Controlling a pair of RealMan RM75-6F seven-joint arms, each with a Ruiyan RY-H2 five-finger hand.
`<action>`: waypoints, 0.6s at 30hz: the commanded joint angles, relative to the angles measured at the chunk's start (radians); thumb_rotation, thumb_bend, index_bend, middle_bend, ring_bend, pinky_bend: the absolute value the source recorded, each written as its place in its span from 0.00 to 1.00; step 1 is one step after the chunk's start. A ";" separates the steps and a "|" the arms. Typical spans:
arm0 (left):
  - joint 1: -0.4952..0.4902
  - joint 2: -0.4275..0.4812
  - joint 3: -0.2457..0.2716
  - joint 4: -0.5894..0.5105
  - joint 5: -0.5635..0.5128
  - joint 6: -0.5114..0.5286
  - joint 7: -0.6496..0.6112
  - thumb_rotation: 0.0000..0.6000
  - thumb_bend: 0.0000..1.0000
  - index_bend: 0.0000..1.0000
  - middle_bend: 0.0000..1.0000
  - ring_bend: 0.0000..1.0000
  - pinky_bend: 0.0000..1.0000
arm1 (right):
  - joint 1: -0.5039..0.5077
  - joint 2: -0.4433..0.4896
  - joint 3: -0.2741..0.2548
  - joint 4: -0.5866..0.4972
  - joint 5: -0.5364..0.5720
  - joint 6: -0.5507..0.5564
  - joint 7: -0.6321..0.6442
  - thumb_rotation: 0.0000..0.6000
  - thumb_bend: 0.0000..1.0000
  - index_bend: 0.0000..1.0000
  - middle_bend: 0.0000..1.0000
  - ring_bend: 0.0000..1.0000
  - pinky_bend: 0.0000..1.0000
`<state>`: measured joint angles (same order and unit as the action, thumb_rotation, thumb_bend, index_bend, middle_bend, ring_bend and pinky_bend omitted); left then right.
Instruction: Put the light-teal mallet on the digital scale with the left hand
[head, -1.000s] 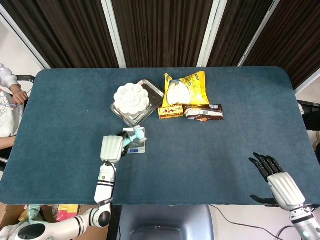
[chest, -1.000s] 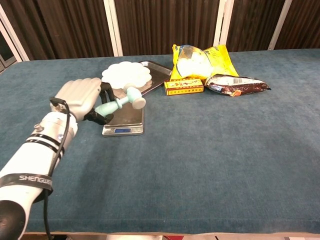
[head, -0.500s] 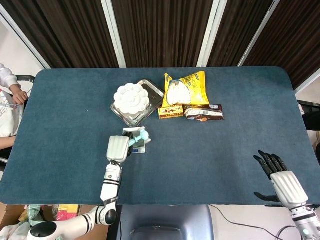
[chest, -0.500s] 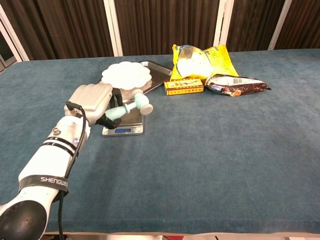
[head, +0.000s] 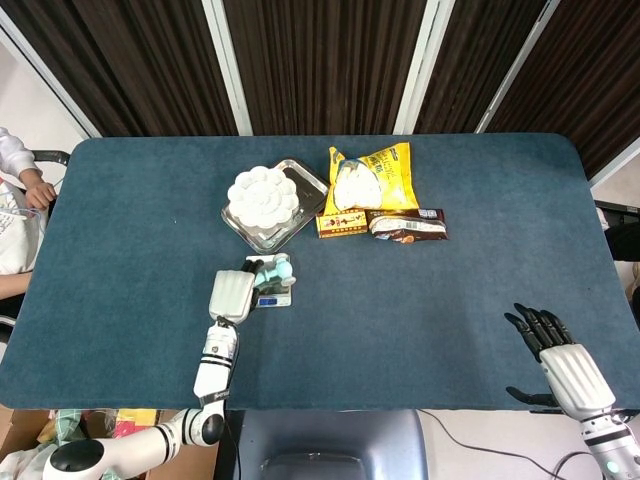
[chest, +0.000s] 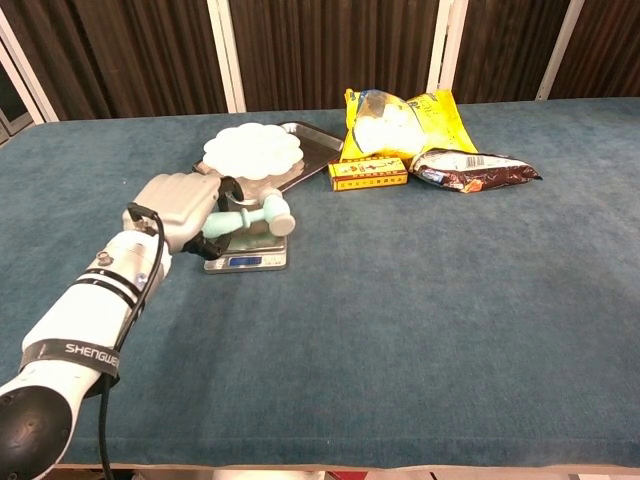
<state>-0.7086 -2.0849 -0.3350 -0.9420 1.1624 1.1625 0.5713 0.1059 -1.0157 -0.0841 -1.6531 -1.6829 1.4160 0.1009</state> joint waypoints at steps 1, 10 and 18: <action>0.000 0.003 0.004 -0.006 0.003 0.006 -0.003 1.00 0.40 0.17 0.18 0.98 1.00 | -0.001 0.000 0.000 -0.001 -0.002 0.003 0.001 1.00 0.14 0.00 0.00 0.00 0.00; 0.026 0.035 0.031 -0.088 0.045 0.082 -0.018 1.00 0.39 0.13 0.11 0.96 1.00 | -0.003 -0.005 0.000 -0.004 -0.007 0.003 -0.015 1.00 0.14 0.00 0.00 0.00 0.00; 0.284 0.465 0.389 -0.512 0.368 0.345 -0.167 1.00 0.36 0.00 0.00 0.10 0.52 | 0.003 -0.005 -0.005 -0.006 -0.015 -0.009 -0.018 1.00 0.14 0.00 0.00 0.00 0.00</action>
<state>-0.5654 -1.8498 -0.1439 -1.2811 1.3299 1.3434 0.5227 0.1062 -1.0183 -0.0892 -1.6583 -1.6978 1.4112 0.0855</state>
